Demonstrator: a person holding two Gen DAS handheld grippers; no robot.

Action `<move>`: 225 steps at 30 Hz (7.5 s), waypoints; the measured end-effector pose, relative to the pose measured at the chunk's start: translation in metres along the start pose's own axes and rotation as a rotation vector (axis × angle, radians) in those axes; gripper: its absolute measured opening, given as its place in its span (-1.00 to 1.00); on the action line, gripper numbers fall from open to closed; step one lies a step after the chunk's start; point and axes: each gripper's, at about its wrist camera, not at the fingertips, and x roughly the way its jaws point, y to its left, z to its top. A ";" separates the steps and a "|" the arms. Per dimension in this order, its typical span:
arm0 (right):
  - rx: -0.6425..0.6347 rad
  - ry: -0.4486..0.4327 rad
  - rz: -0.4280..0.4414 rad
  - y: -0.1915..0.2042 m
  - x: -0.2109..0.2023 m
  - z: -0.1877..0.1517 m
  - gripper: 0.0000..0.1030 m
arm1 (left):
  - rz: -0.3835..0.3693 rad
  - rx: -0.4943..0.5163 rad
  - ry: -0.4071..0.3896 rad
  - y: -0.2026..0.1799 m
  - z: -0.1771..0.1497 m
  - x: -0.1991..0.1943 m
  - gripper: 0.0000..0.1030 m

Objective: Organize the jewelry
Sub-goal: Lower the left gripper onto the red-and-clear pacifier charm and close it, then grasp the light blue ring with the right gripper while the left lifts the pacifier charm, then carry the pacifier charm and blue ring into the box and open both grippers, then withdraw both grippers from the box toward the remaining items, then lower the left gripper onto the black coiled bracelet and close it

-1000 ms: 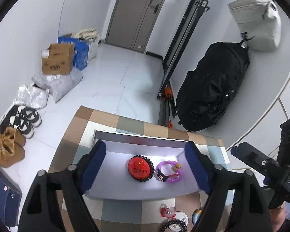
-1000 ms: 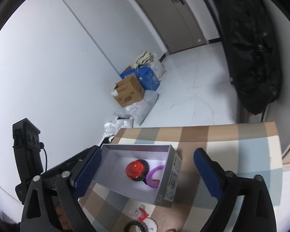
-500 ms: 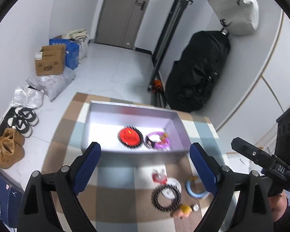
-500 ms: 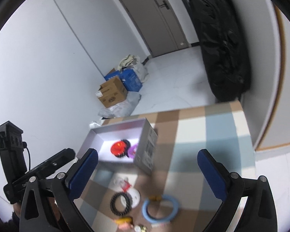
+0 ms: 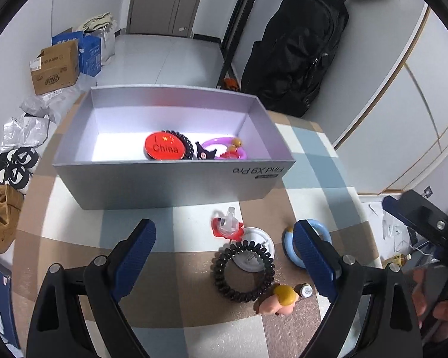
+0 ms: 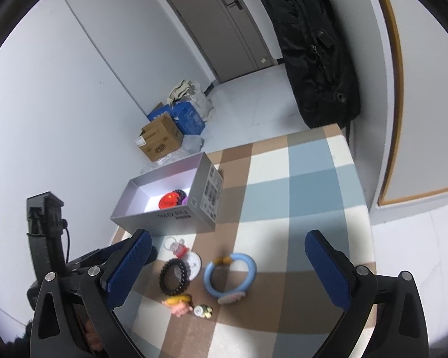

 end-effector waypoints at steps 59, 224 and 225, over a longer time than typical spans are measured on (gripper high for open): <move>-0.184 0.143 -0.169 0.018 0.025 -0.042 0.99 | -0.086 -0.120 -0.043 0.016 0.007 -0.033 -0.74; -0.215 0.039 -0.022 0.048 0.003 0.000 0.96 | 0.177 0.156 0.085 -0.003 -0.020 -0.008 0.64; -0.218 0.038 -0.026 0.048 0.001 0.000 0.96 | 0.214 0.175 0.086 -0.005 -0.021 -0.007 0.64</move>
